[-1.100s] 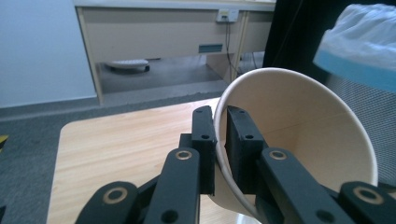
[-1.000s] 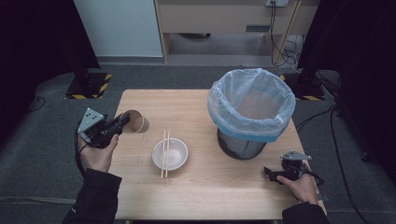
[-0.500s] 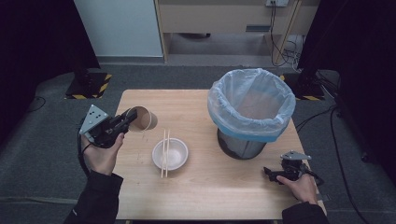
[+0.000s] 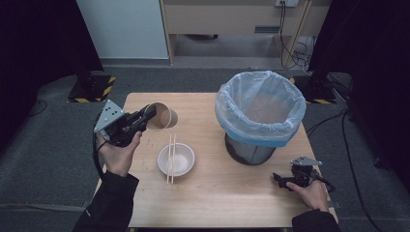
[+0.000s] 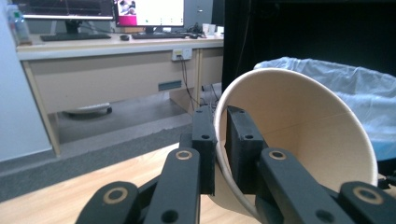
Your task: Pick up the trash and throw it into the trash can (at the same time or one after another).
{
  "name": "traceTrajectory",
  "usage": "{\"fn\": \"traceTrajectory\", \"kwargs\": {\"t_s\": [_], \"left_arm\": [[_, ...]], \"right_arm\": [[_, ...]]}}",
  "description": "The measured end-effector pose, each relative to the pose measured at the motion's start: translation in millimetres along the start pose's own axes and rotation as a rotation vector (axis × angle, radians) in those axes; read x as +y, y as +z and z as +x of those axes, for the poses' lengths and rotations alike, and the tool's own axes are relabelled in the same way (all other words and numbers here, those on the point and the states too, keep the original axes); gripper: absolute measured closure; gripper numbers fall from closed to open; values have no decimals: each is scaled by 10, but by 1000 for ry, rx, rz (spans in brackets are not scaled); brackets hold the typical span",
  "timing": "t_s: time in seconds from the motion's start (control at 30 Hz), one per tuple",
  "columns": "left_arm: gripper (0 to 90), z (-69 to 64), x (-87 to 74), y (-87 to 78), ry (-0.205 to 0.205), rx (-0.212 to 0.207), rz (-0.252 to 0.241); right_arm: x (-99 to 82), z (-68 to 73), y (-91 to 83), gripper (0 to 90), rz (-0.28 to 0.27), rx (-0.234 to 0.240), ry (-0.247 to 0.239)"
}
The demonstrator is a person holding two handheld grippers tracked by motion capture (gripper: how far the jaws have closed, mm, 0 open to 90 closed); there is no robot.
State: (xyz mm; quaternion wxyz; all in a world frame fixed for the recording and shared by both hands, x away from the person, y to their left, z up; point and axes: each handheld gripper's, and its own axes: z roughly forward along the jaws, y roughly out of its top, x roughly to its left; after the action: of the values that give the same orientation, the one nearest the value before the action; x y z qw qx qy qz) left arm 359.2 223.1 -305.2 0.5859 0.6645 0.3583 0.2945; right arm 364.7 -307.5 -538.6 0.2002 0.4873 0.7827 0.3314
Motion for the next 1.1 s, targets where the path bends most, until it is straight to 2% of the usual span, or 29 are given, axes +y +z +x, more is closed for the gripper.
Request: {"fn": "traceTrajectory", "kwargs": {"t_s": [0.3, 0.4, 0.63, 0.7, 0.8, 0.97, 1.1], "left_arm": [[819, -219, 263, 197, 29, -42, -31], [818, -304, 367, 292, 54, -52, -46], [819, -474, 486, 477, 55, -86, -59], [819, -506, 500, 507, 41, -96, -54], [818, -604, 586, 637, 37, -118, -66], [819, -686, 632, 749, 34, -135, -73], [819, -799, 691, 906, 30, -154, -71]], "right_arm": [[0, -1, 0, 44, 0, 0, -1], [0, -1, 0, 44, 0, 0, -1], [1, -1, 1, 43, 0, 1, -1], [1, -1, 1, 43, 0, 1, -1], [1, -1, 1, 43, 0, 1, -1], [1, -1, 2, 42, 0, 1, -2], [1, -1, 2, 42, 0, 1, -2]]}}
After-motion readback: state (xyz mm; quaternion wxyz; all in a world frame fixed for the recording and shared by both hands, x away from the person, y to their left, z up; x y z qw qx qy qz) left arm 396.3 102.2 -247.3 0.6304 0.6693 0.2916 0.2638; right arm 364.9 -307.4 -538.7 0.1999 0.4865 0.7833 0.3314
